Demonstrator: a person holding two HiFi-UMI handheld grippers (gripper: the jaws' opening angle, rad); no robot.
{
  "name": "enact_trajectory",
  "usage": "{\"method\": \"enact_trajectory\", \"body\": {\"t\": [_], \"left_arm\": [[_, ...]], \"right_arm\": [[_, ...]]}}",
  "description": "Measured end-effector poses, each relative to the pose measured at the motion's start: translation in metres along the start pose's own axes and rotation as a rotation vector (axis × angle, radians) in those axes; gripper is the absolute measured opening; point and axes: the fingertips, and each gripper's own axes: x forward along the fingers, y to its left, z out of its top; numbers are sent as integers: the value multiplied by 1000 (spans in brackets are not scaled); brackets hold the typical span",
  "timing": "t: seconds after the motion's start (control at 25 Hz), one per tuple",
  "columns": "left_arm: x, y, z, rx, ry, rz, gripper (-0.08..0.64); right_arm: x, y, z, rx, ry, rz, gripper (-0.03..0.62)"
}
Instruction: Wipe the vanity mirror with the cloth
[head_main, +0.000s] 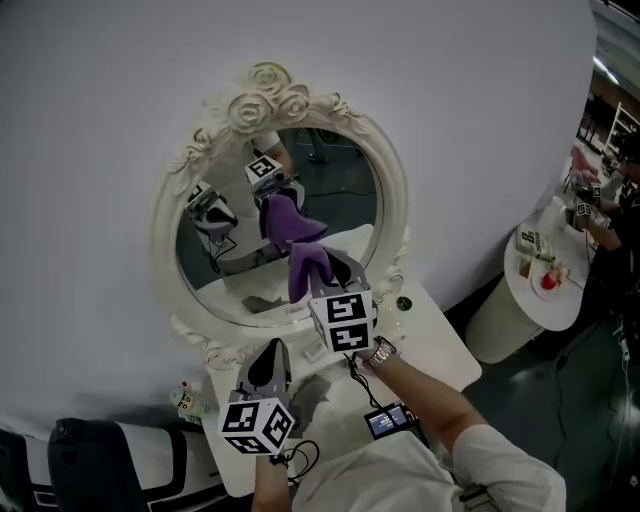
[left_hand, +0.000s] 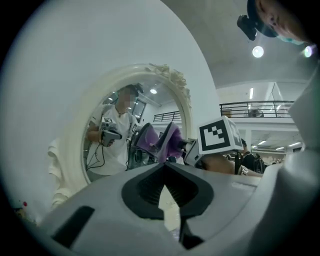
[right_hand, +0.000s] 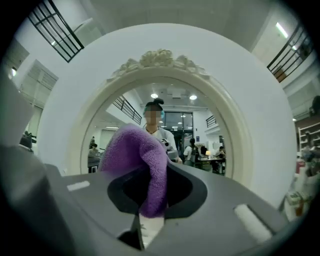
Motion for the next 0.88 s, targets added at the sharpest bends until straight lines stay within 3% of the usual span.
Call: {"method": "enact_trajectory", "body": {"t": [0.16, 0.36, 0.64, 0.88], "left_arm": [[43, -44, -10, 7, 24, -75, 2], [80, -83, -20, 18, 45, -97, 2], [88, -81, -28, 25, 54, 8, 2], [67, -50, -29, 13, 47, 104, 2]], "right_arm": [[-9, -92, -17, 11, 45, -123, 63], [-5, -166, -35, 49, 89, -177, 63], [27, -173, -49, 73, 94, -109, 63], [32, -162, -51, 111, 65, -153, 63]]}}
